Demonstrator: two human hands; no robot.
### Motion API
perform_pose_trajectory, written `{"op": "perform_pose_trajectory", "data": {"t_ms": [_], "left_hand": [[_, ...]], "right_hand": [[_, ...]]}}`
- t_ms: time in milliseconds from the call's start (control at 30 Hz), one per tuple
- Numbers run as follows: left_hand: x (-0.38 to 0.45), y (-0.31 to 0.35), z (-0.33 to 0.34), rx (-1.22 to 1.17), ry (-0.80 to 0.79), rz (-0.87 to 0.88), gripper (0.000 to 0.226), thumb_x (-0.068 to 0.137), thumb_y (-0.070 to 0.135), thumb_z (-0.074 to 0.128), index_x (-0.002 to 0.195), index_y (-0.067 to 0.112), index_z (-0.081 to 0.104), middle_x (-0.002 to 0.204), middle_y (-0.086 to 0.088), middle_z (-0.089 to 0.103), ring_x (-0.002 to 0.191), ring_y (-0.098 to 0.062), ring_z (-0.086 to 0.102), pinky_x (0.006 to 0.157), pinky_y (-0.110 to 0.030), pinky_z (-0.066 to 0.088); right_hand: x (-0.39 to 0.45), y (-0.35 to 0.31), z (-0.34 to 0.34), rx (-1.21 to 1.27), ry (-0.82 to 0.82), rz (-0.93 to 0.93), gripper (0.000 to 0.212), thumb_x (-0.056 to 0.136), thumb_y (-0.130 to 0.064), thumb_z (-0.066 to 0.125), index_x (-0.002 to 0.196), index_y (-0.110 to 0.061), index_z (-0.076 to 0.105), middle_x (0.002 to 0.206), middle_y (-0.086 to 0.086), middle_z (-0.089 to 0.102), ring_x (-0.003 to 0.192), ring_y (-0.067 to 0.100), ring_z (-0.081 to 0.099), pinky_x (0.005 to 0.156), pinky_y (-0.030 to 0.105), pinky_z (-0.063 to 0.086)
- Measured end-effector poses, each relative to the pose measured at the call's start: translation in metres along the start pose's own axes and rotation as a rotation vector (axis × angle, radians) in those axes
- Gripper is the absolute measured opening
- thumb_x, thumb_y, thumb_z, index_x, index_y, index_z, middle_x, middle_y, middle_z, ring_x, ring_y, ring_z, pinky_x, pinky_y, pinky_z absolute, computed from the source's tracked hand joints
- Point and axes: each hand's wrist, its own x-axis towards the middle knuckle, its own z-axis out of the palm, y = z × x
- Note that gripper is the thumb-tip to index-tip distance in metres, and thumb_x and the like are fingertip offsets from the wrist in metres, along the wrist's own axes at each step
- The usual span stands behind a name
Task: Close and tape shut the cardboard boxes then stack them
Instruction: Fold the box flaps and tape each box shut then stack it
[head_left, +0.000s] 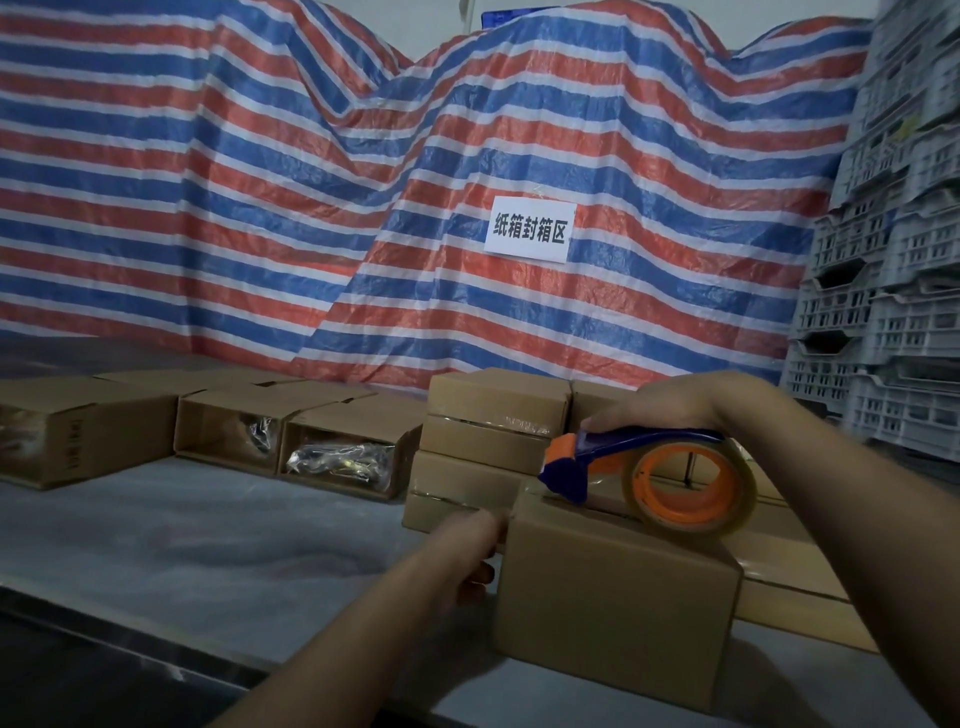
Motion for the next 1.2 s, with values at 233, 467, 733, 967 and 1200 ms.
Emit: {"op": "perform_pose_trajectory", "data": {"t_ms": [233,467,733,967,1200], "left_hand": [[-0.006,-0.01,0.001,0.126,-0.005,-0.021,0.022,0.102,0.034,0.043,0.094,0.016,0.053,0.092,-0.005,0.052,0.079,-0.017,0.049,0.068,-0.025,0.042],[-0.02,0.0,0.007,0.158,0.054,0.574,0.034,0.098,0.057,0.036,0.126,0.042,0.05,0.114,0.02,0.059,0.105,0.003,0.053,0.083,-0.023,0.042],[-0.025,-0.005,0.006,0.649,0.219,0.731,0.059,0.089,0.073,0.029,0.144,0.051,0.028,0.104,0.017,0.062,0.096,0.0,0.057,0.086,-0.031,0.053],[-0.034,0.0,0.007,0.864,0.352,0.893,0.052,0.093,0.069,0.025,0.131,0.04,0.044,0.085,0.011,0.062,0.075,0.004,0.055,0.071,-0.023,0.053],[-0.031,0.008,0.005,1.144,0.35,0.852,0.069,0.081,0.085,0.024,0.122,0.035,0.048,0.086,0.011,0.062,0.078,-0.003,0.058,0.072,-0.028,0.055]], "right_hand": [[-0.004,-0.005,0.002,-0.005,0.012,-0.024,0.038,0.101,-0.054,0.049,0.098,-0.018,0.062,0.057,-0.011,0.068,0.048,-0.001,0.062,0.046,0.011,0.045],[-0.002,-0.005,0.002,-0.022,0.002,-0.045,0.035,0.102,-0.054,0.047,0.1,-0.021,0.06,0.058,-0.013,0.068,0.049,-0.002,0.062,0.049,0.013,0.046],[-0.003,-0.006,0.003,-0.052,0.013,-0.071,0.034,0.103,-0.052,0.045,0.094,-0.023,0.06,0.053,-0.015,0.065,0.045,-0.004,0.059,0.045,0.011,0.044],[-0.003,-0.004,0.002,-0.046,0.0,-0.066,0.036,0.101,-0.054,0.049,0.092,-0.021,0.06,0.053,-0.012,0.064,0.044,0.0,0.057,0.048,0.014,0.045],[-0.007,-0.009,-0.006,-0.209,0.018,0.017,0.048,0.097,-0.065,0.045,0.092,-0.021,0.063,0.054,-0.01,0.065,0.044,0.003,0.058,0.053,0.016,0.047]]}}
